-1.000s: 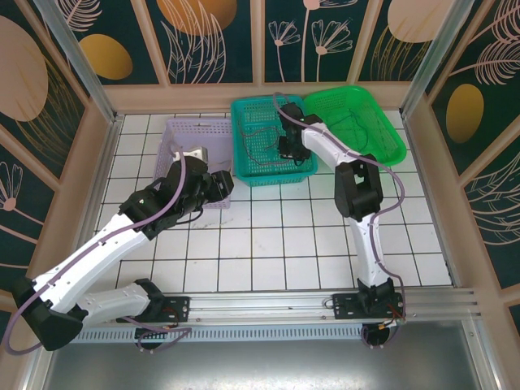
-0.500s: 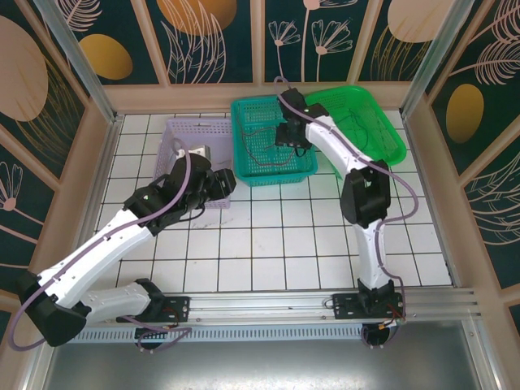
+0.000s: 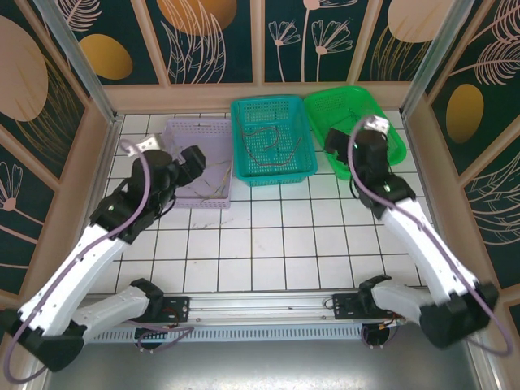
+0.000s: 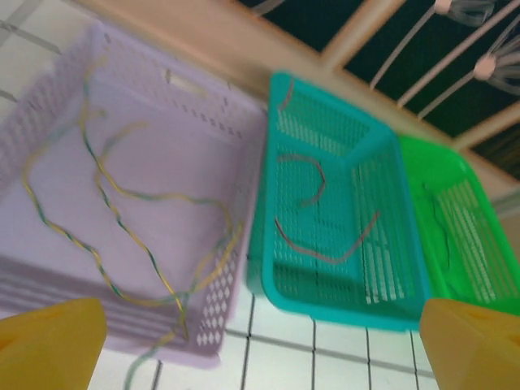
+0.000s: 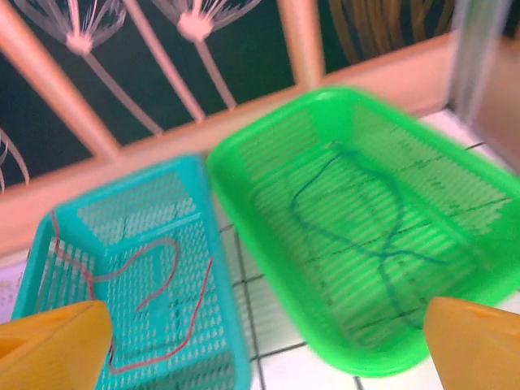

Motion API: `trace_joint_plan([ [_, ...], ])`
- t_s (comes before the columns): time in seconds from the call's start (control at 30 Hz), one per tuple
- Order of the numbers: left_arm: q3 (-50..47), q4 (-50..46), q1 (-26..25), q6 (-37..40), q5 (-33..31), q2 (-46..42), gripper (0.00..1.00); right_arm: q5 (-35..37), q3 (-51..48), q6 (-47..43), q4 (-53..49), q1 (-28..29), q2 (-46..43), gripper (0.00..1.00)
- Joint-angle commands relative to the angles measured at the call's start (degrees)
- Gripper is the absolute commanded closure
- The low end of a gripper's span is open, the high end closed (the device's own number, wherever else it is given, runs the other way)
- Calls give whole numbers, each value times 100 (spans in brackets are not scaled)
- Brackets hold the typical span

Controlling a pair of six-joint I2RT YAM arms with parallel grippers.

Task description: Untangle the cables

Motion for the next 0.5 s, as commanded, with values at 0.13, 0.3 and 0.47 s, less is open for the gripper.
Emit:
trace_joint_plan([
  [0.13,-2477,2363,20,2714,-2916,-972,1,-168,-3008,-1743,2636,-1172,-1406,1],
  [0.3,-4016,3646,895,3229,-2228,-1173,1,-1236,-4581,-1605,4355,-2086,-1382,1],
  [0.47,-5132,5867,1633,3545,-1200,-648,1,-2126,-5152,-1665,6169,-2499,-198,1],
])
